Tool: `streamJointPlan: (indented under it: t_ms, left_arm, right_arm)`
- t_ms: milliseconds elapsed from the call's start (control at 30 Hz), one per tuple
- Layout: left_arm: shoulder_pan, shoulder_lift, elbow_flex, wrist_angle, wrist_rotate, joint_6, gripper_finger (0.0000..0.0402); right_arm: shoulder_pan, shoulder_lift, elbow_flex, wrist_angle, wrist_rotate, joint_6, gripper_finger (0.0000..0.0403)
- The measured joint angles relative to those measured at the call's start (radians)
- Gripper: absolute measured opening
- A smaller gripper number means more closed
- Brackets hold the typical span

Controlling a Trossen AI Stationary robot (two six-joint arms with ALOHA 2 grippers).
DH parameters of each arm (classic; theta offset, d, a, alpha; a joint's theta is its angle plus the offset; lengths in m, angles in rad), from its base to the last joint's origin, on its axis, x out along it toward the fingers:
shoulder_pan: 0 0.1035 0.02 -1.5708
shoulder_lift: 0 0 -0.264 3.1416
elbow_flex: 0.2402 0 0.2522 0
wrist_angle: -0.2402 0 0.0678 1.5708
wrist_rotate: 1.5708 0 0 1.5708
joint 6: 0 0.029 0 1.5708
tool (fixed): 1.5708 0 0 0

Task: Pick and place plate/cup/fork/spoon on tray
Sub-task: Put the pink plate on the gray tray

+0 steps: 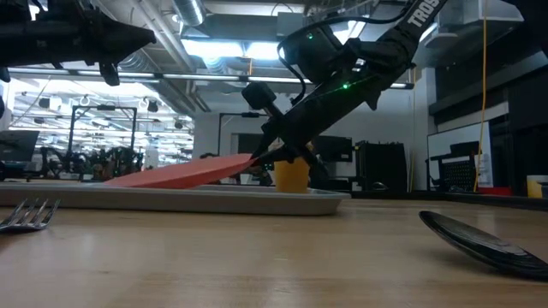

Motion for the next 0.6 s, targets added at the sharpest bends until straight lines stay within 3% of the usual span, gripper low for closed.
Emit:
streamJointPlan:
  t_ms: [600]
  left_arm:
    - [0.0,0.0,0.0,0.0,0.0,0.0,0.0]
  right_arm:
    - [0.006,0.0,0.0,-0.031,0.047,0.079,0.0021]
